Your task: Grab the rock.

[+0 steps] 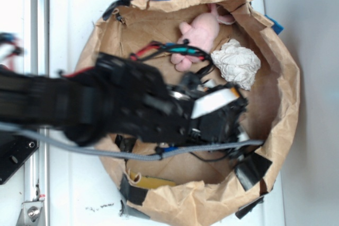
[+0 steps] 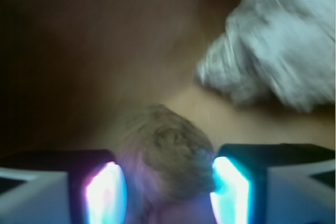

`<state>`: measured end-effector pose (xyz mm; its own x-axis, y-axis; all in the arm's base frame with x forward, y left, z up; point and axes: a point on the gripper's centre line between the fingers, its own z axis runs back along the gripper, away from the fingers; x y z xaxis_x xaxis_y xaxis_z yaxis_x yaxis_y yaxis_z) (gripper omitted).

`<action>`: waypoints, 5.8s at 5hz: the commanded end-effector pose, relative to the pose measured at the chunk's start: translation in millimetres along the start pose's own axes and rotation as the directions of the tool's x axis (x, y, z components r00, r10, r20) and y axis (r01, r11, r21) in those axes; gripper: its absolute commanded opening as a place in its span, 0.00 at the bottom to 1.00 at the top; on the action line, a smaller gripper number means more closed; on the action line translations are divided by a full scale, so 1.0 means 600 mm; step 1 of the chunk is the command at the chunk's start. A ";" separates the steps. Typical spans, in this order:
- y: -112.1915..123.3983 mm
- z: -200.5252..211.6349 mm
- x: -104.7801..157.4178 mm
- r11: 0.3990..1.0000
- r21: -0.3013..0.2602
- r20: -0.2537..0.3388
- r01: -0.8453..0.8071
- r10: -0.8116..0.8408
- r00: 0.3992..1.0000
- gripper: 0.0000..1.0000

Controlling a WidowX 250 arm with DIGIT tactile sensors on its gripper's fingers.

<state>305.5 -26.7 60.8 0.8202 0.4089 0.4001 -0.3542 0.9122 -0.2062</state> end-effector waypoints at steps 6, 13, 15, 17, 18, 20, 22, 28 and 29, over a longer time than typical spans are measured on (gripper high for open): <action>0.004 0.185 0.064 1.000 -0.005 -0.231 -0.006 0.004 0.973 1.00; 0.013 0.040 0.006 0.992 0.038 -0.155 0.124 -0.116 0.981 1.00; 0.008 0.026 0.010 0.989 0.057 -0.092 0.133 -0.127 0.988 1.00; 0.024 0.006 0.028 0.992 0.084 -0.074 0.098 -0.092 0.993 1.00; 0.028 0.003 0.029 0.991 0.093 -0.068 0.092 -0.086 0.994 1.00; 0.041 0.003 0.041 0.992 0.115 -0.037 0.060 -0.056 0.998 1.00; 0.054 -0.008 0.053 0.985 0.172 -0.016 0.009 -0.006 1.000 1.00; 0.027 0.015 0.056 0.996 0.040 0.096 0.077 -0.081 0.992 1.00; 0.034 0.008 0.062 0.996 0.069 0.097 0.052 -0.059 0.994 1.00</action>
<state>316.9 0.7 53.4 0.8209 0.3434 0.4563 -0.3358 0.9365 -0.1006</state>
